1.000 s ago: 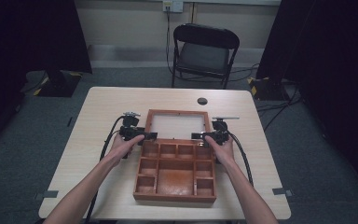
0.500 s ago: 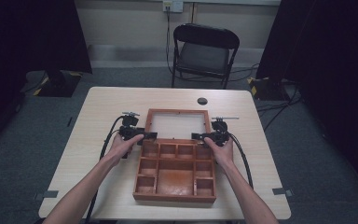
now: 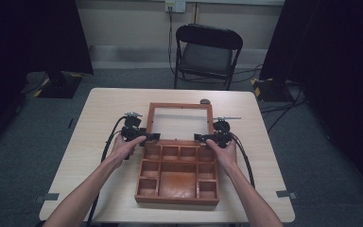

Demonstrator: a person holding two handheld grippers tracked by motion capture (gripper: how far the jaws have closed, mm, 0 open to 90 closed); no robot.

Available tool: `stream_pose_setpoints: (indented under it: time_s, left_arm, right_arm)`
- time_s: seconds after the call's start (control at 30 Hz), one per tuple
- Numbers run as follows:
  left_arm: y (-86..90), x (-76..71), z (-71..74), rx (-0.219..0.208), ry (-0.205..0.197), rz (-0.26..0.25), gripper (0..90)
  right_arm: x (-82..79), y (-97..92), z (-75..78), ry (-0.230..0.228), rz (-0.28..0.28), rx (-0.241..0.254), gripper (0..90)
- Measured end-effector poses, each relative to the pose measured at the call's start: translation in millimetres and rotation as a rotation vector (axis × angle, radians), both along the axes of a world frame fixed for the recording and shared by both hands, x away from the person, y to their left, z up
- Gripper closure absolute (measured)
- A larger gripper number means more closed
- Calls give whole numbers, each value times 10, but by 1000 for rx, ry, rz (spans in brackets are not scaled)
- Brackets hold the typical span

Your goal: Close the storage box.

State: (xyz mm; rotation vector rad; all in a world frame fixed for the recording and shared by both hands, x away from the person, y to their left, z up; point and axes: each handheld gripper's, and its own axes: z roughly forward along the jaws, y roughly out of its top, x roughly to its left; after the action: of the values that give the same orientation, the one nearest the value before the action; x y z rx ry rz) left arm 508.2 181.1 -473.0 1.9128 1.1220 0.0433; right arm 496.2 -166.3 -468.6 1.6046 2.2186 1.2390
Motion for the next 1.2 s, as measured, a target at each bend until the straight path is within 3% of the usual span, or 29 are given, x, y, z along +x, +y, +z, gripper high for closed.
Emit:
stream_pose_setpoints:
  time_s: [0.23,0.37,0.5,0.73,0.93,1.2]
  left_arm:
    - [19,-11,48,17,-22,11,295]
    - [62,-20,100,9,-44,22,375]
    - [65,-47,150,20,-69,29,418]
    - [94,-75,208,4,-86,31,453]
    - [120,-110,273,-16,-101,38,483]
    - [146,-157,359,-28,-127,38,536]
  right_arm:
    - [-5,4,34,-6,-4,-1,157]
    - [-28,-11,78,-38,-13,-1,191]
    - [-46,-35,126,-49,-17,37,194]
    - [-73,-58,185,-64,-13,54,214]
    - [-95,-118,249,-75,-5,61,322]
    - [-150,-175,325,-96,-1,86,402]
